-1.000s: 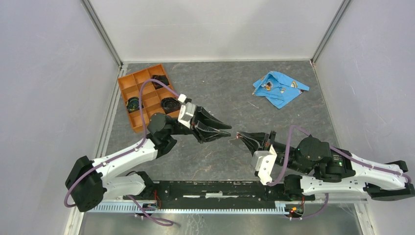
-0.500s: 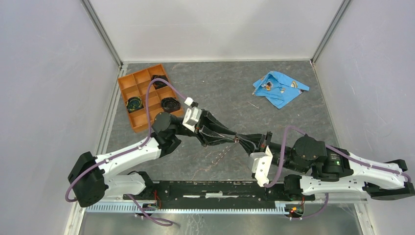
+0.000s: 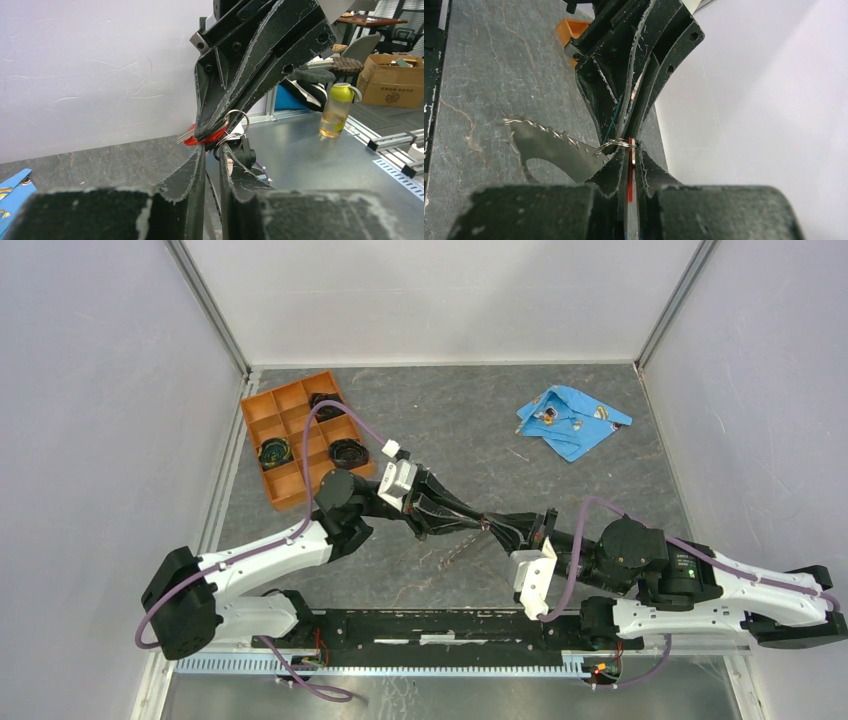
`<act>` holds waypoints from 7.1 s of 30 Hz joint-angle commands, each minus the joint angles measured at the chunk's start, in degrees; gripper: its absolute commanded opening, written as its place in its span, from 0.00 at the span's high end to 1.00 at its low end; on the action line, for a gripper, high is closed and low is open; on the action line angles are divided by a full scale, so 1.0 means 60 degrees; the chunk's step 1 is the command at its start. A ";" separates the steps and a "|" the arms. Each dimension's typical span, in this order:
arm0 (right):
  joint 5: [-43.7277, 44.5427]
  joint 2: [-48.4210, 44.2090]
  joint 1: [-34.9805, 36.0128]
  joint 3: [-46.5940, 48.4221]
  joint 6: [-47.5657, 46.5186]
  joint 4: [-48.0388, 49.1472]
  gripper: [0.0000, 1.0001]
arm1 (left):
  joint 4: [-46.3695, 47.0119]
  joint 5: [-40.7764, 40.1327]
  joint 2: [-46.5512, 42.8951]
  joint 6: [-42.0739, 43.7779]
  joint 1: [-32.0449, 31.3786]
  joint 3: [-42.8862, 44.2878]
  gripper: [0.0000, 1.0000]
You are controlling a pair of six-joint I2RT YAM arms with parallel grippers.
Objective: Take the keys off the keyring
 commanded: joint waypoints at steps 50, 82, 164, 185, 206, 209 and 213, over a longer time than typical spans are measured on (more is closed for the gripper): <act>0.2249 0.0352 0.0072 0.0508 -0.0269 -0.0203 0.99 | -0.1368 -0.2274 -0.0396 -0.4413 0.0195 0.0082 0.98; 0.3025 0.0462 0.0320 0.0132 -0.0649 0.0267 0.99 | -0.0469 -0.2246 -0.0292 -0.5049 0.0933 -0.0269 0.88; 0.0889 0.5263 -0.2682 0.4811 0.5459 -0.3177 1.00 | -0.5685 -0.7286 -0.2994 0.2379 -0.0282 -0.0454 0.68; 0.0947 0.5226 -0.2677 0.4565 0.5657 -0.3183 1.00 | -0.5385 -0.7838 -0.2511 0.2752 -0.0561 -0.0428 0.90; 0.0986 0.4529 -0.3266 0.3196 0.6478 -0.2718 1.00 | -0.4478 -0.9037 -0.2487 0.3000 -0.1146 -0.0937 0.98; 0.0997 0.4539 -0.3259 0.3229 0.6444 -0.2713 0.99 | -0.4396 -0.9404 -0.2497 0.2784 -0.1143 -0.0983 0.98; 0.0890 0.4530 -0.3275 0.3256 0.6382 -0.2667 1.00 | -0.4359 -0.9849 -0.2440 0.2459 -0.1147 -0.1017 0.98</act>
